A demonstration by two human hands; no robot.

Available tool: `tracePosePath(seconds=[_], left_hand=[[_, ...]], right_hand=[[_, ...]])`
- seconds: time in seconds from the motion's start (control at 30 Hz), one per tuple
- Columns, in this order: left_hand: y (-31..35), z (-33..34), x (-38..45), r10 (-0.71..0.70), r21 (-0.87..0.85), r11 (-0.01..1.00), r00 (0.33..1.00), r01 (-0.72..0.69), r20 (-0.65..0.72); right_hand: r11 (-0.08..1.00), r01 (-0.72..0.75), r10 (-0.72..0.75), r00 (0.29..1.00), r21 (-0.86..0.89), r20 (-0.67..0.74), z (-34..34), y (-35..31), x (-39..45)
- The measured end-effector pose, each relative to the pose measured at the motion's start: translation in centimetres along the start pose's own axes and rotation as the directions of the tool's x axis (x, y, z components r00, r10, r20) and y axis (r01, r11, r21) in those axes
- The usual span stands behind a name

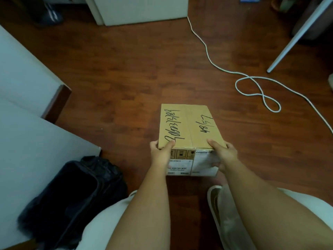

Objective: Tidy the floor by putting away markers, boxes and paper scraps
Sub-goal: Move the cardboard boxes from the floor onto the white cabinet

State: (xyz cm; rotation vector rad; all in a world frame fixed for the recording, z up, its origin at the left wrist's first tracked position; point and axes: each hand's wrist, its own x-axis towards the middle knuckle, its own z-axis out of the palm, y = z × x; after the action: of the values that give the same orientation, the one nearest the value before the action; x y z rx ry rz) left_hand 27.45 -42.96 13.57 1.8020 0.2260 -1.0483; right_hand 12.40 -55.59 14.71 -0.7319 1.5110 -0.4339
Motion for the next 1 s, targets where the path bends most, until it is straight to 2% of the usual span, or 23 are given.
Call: tracePosePath(seconds=[0.2, 0.33, 0.47, 0.57, 0.7, 0.8, 0.83, 1.0], left_hand=[[7.5, -6.0, -6.8, 0.264, -0.076, 0.961, 0.964, -0.264, -0.006], [11.4, -11.1, -13.1, 0.464, -0.131, 0.875, 0.884, -0.467, -0.054], [15.9, -16.2, -20.7, 0.623, -0.153, 0.751, 0.766, -0.642, -0.157], [18.7, -19.3, -26.4, 0.721, -0.154, 0.624, 0.64, -0.766, -0.264], [20.4, -23.8, -34.9, 0.806, -0.139, 0.411, 0.43, -0.901, -0.407], [20.4, -27.2, -40.9, 0.818, -0.076, 0.267, 0.268, -0.961, -0.51], [20.4, -28.0, -42.3, 0.815, -0.067, 0.242, 0.24, -0.968, -0.527], [19.0, -35.0, -51.6, 0.767, 0.078, 0.081, 0.012, -0.994, -0.642]], right_hand=[[0.97, 0.177, -0.203, 0.967, 0.165, 0.156, 3.4, -5.0, -7.8], [0.909, 0.256, -0.351, 0.896, 0.329, 0.271, 5.5, -7.3, -13.8], [0.837, 0.329, -0.501, 0.783, 0.438, 0.369, 7.5, -10.7, -21.8], [0.773, 0.367, -0.607, 0.665, 0.517, 0.435, 8.4, -13.8, -28.0], [0.692, 0.374, -0.714, 0.476, 0.617, 0.513, 9.0, -16.5, -37.7], [0.646, 0.343, -0.762, 0.352, 0.682, 0.544, 8.9, -17.0, -44.5], [0.636, 0.332, -0.771, 0.31, 0.696, 0.557, 8.9, -17.0, -46.1], [0.599, 0.267, -0.785, 0.012, 0.755, 0.619, 9.6, -16.1, -56.2]])
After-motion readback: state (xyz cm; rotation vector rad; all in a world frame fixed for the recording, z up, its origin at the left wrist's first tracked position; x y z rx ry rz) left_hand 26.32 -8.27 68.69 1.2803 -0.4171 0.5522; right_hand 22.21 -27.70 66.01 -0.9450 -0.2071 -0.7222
